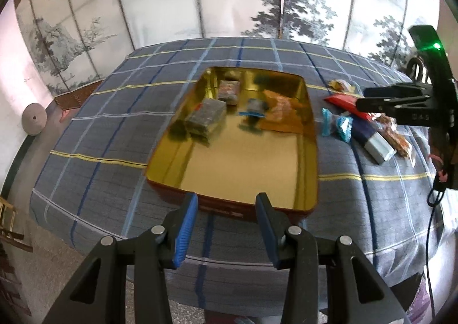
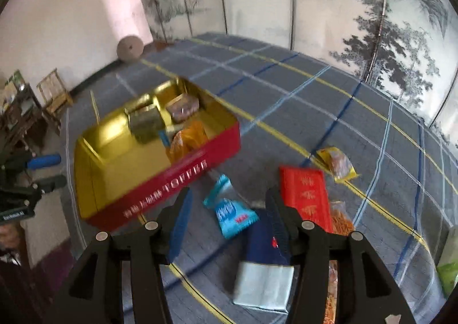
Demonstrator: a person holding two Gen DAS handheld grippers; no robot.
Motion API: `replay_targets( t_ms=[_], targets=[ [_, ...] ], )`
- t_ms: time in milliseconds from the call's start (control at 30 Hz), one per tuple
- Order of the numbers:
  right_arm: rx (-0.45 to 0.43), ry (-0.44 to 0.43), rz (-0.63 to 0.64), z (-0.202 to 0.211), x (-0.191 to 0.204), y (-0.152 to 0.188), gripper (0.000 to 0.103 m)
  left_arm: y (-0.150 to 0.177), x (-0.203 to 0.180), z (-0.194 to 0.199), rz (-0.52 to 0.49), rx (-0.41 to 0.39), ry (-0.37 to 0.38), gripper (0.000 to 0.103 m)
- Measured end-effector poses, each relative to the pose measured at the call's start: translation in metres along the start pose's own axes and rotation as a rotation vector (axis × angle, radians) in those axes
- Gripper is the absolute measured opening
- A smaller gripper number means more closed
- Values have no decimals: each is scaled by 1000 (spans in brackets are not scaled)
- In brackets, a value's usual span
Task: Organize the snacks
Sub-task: 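Grasp the blue candy packet with the right gripper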
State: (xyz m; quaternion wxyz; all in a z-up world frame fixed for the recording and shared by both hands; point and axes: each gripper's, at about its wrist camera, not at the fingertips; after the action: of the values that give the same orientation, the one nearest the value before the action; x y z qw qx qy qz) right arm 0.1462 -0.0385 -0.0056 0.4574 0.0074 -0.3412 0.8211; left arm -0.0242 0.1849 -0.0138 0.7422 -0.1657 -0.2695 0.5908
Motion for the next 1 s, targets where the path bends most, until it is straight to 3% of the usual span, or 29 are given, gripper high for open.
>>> replay_targets(
  t_ms=[167, 333, 400, 433, 500, 567, 633, 700, 800, 900, 1000],
  targets=[
    [76, 41, 134, -32, 13, -2, 49, -3, -12, 4, -43, -8, -14, 43],
    [124, 44, 179, -57, 16, 0, 49, -6, -11, 1, -37, -4, -16, 43],
    [154, 59, 192, -69, 17, 1, 42, -6, -11, -3, -33, 11, -10, 43],
    [175, 94, 207, -77, 18, 3, 30, -5, -12, -6, -34, 24, -8, 43],
    [170, 75, 175, -72, 18, 2, 26, -5, -14, -9, -38, 45, -7, 43],
    [114, 72, 144, -51, 18, 6, 23, -5, -16, -7, -41, 44, -7, 43],
    [-8, 29, 31, -3, 5, 19, 23, -7, -18, 1, -46, 20, -17, 43],
    [-101, 42, -67, 36, -16, 38, 23, -8, -23, 8, -55, -4, -14, 43],
    [-191, 172, -240, 88, -68, 86, 24, -11, -38, 13, -94, -15, 5, 43],
    [-177, 324, -369, 112, -121, 129, 24, -15, -57, 16, -135, -18, 69, 43],
    [-177, 397, -461, 125, -160, 156, 24, -25, -75, 18, -165, -16, 160, 43]
  ],
)
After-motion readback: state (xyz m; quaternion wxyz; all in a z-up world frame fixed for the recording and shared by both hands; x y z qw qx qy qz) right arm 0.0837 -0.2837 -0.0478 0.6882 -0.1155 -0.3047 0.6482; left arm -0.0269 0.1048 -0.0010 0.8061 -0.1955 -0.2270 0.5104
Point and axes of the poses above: each gripper's, at about its wrist camera, not at the fingertips, and z roughly against the way its jaws point, x to its left, y to its underside, and after that the axes turned 14 degrees about -z, right-handed
